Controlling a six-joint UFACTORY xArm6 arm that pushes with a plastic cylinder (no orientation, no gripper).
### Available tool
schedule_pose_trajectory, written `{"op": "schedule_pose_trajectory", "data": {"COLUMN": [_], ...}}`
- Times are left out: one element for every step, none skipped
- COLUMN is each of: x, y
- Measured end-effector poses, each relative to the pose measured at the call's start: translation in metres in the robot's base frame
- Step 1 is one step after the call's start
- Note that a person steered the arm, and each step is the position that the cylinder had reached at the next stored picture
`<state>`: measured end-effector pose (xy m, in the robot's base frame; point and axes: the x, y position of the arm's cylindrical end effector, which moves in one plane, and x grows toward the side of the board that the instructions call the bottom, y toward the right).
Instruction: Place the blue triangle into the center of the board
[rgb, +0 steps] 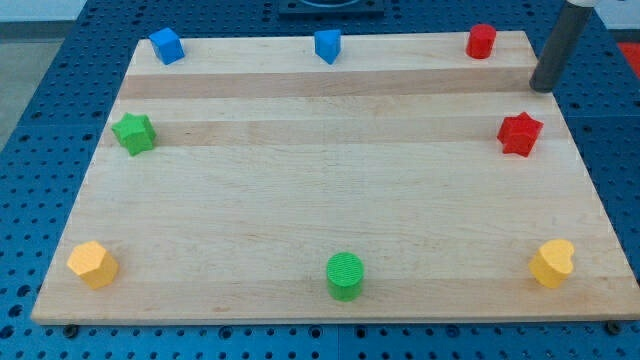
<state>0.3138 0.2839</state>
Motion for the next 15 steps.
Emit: {"op": "schedule_pose_trajectory", "data": {"x": [0.000, -0.002, -0.002, -0.002, -0.004, -0.005, -0.008, -0.026, -0.078, -0.121, -0.120, -0.120, -0.121, -0.108, -0.108], "y": [0.000, -0.003, -0.036, -0.095, -0.164, -0.221, -0.270, -0.341, -0.378, -0.375, -0.347, -0.297, -0.252, -0.240, -0.261]}}
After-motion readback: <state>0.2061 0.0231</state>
